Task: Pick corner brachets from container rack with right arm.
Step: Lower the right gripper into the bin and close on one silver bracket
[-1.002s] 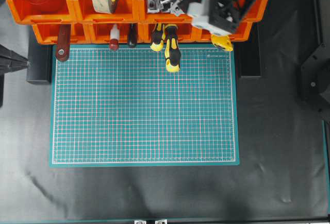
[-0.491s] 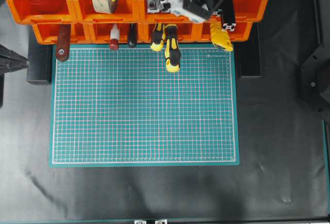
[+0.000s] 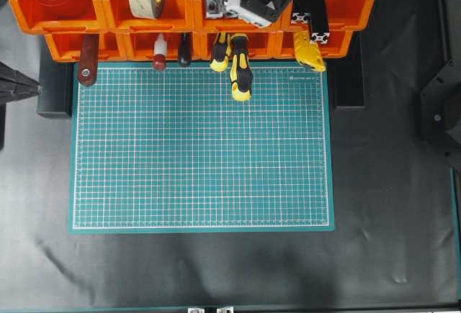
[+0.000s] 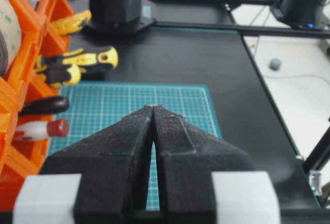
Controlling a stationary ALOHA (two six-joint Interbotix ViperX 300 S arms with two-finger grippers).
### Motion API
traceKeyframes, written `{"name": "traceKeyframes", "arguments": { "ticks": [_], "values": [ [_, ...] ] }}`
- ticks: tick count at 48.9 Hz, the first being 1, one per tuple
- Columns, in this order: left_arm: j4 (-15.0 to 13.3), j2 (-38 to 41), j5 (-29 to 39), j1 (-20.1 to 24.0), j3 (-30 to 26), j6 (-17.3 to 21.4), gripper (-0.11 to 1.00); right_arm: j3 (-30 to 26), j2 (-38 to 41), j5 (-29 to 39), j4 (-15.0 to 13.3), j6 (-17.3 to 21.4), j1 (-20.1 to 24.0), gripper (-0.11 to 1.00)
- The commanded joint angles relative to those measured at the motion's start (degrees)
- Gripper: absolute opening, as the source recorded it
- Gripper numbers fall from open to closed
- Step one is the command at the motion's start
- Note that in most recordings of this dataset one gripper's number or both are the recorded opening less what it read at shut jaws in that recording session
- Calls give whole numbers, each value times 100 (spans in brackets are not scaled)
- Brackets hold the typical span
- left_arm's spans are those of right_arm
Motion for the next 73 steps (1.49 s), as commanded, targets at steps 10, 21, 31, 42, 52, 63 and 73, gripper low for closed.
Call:
{"name": "traceKeyframes", "arguments": {
  "ticks": [10, 21, 31, 42, 52, 63, 73],
  "values": [
    [18, 35, -62, 0, -123, -18, 0, 70, 9, -158, 18, 26, -44, 86],
    [18, 26, -62, 0, -114, -18, 0, 70, 0, -88, 18, 35, -53, 84],
    [18, 18, -62, 0, -105, -18, 0, 62, -9, 114, 18, 35, -35, 49],
    [18, 18, -9, -9, -97, -18, 0, 35, -53, 141, 18, 35, -35, 47],
    [18, 9, -9, 0, -105, -18, 0, 18, -88, 79, 18, 35, -26, 47],
    [18, -9, -9, 0, -105, -18, 0, -79, -193, 149, 18, 79, 0, 46],
    [18, -18, -9, 0, -105, -18, 0, -299, -352, 158, 18, 105, 79, 29]
  ]
}}
